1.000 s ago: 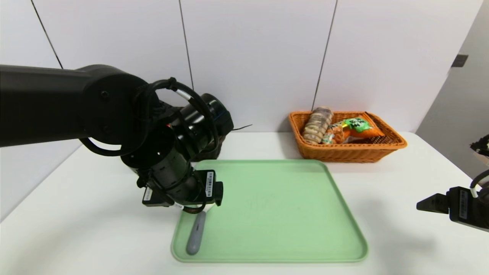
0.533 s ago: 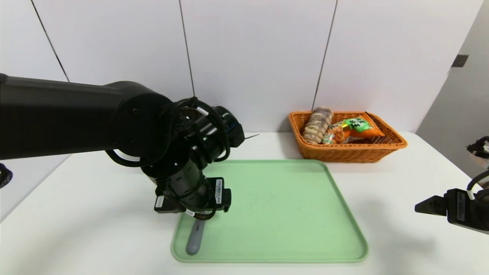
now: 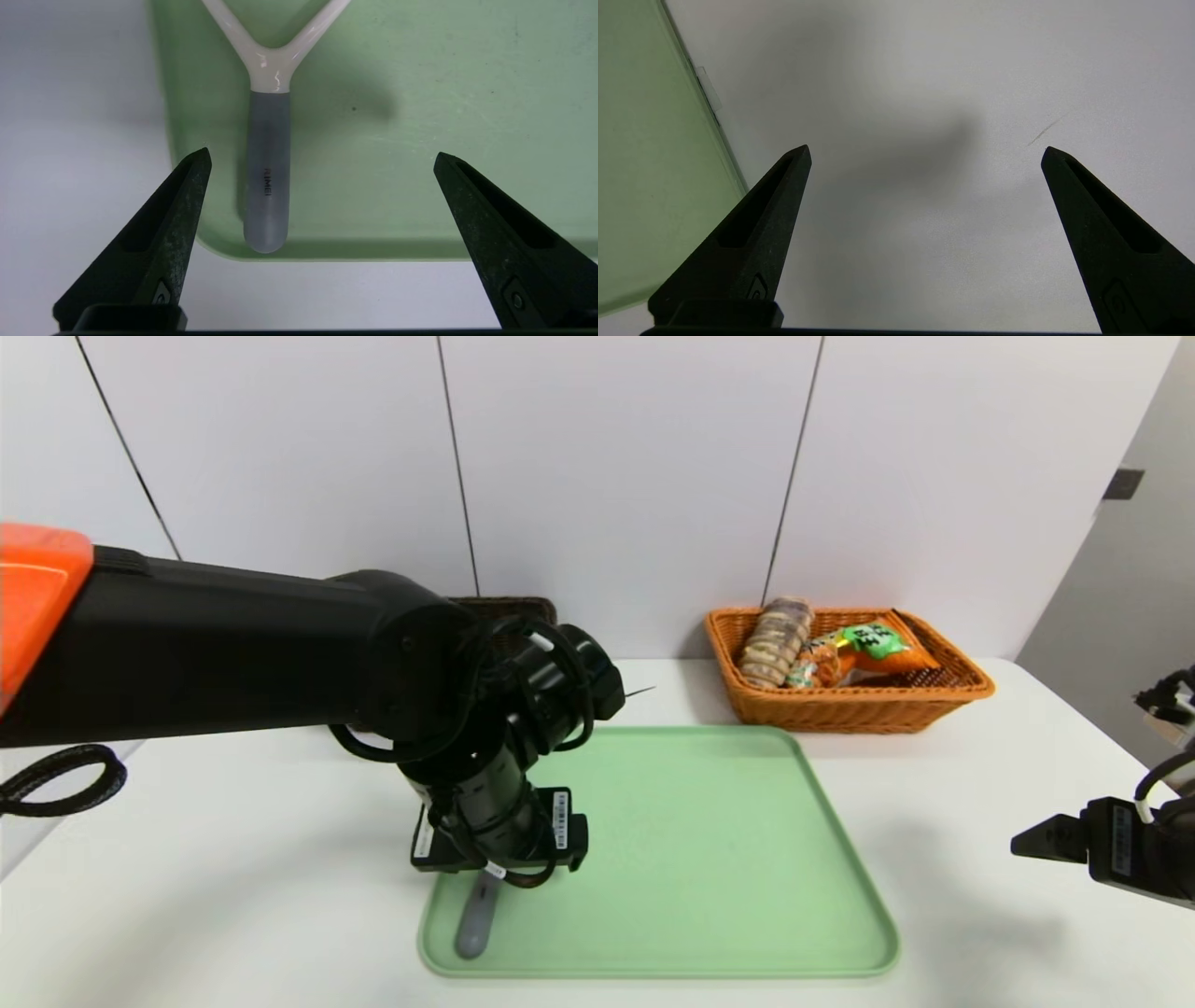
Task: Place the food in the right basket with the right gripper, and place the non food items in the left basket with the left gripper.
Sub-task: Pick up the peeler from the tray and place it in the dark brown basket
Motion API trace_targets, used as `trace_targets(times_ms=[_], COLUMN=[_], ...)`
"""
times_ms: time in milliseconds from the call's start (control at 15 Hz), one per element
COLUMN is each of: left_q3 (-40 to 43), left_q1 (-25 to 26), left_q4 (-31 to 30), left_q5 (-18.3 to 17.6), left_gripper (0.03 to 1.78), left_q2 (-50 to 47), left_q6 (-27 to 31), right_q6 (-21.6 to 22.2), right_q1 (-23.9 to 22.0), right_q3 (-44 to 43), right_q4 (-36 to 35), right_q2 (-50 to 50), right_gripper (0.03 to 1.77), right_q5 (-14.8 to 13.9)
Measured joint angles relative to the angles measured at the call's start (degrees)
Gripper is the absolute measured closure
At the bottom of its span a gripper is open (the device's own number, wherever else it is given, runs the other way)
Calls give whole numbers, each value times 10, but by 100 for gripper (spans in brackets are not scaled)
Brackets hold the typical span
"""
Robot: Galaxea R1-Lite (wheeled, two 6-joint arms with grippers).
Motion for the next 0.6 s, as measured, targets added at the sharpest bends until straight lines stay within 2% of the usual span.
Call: trace_targets(times_ms=[600], left_q3=[-5], left_q1=[1], left_q4=[-1], left_q5=[-2], left_gripper=[12], left_q2=[34], left_q6=[0], right_q6=[0], right_q1=[0], right_q3=[1], right_q4=[0], right_q2=[5], right_gripper=[9], right_q5=[2])
